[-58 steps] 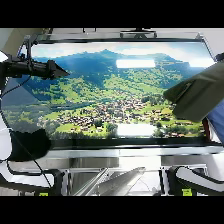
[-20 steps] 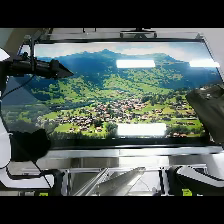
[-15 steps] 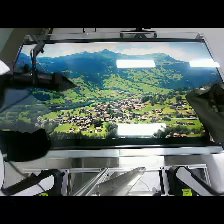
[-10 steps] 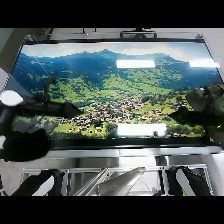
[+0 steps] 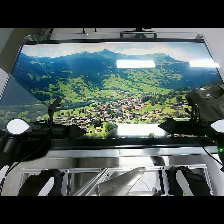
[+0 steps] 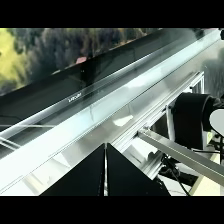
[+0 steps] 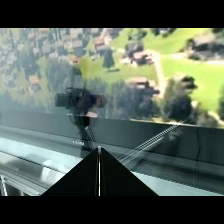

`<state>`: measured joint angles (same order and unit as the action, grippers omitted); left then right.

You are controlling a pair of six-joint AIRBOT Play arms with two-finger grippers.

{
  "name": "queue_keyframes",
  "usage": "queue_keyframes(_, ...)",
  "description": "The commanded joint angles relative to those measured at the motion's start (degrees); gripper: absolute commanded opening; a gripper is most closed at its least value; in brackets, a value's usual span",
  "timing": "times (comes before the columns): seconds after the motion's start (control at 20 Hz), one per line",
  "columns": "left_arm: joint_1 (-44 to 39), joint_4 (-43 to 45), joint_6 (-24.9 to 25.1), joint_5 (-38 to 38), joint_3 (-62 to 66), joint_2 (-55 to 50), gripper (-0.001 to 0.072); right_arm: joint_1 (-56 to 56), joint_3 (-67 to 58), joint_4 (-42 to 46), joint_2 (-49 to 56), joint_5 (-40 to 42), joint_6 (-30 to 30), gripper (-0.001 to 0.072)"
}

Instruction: Fold the shirts.

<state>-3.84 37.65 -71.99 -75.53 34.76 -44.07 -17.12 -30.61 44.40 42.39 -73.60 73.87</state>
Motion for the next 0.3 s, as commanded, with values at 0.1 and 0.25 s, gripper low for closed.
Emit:
queue_keyframes(0.1,-0.07,0.13,-0.09,1.14,-0.68,3.50,0.0000,0.20,0.24,-0.07,-0.11,-0.33,0.04,0.0018)
queue_keyframes(0.25,-0.07,0.13,-0.09,1.05,-0.68,4.13,0.0000,0.20,0.24,-0.07,-0.11,-0.31,0.04,0.0018)
